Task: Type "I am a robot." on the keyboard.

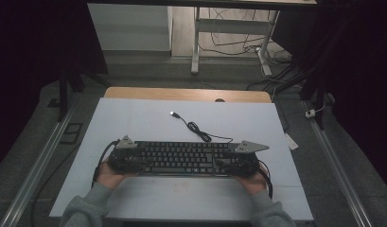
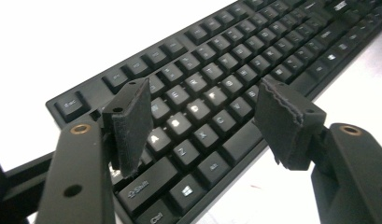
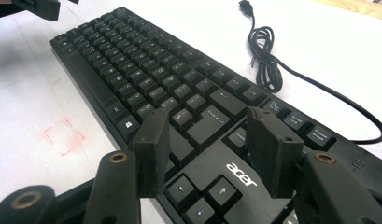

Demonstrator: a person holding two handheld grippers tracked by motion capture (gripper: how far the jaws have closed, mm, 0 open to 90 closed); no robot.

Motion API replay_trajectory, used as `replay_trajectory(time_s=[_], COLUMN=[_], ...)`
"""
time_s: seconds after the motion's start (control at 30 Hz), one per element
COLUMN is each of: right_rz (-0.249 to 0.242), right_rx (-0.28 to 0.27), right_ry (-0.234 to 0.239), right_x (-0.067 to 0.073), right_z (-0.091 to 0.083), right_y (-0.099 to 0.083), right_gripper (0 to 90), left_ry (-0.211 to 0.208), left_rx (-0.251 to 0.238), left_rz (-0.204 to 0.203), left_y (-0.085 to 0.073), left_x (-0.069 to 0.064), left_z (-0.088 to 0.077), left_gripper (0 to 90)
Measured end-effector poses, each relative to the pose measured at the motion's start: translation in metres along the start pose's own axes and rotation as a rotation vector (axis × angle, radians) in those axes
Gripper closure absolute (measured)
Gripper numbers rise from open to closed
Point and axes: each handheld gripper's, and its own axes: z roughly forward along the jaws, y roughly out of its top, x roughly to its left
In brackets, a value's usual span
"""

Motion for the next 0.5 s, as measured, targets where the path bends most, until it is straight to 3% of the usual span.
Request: replay_trajectory(time_s=[0.2,0.5], right_rz=[0.003,0.004], right_rx=[0.003,0.013], right_ry=[-0.003,-0.005], right_x=[-0.0012,-0.0015], right_z=[-0.0018,-0.0008], right_y=[-0.0021,-0.0046], right_gripper=[50.1,49.9], left_ry=[0.024,0.016], left_rx=[0.013,0.019], left_rz=[0.007,0.012], left_y=[-0.0008,-0.0032], left_x=[0.0034,0.0106], left_z=[0.0033,0.0052], left_gripper=[37.4,55.4])
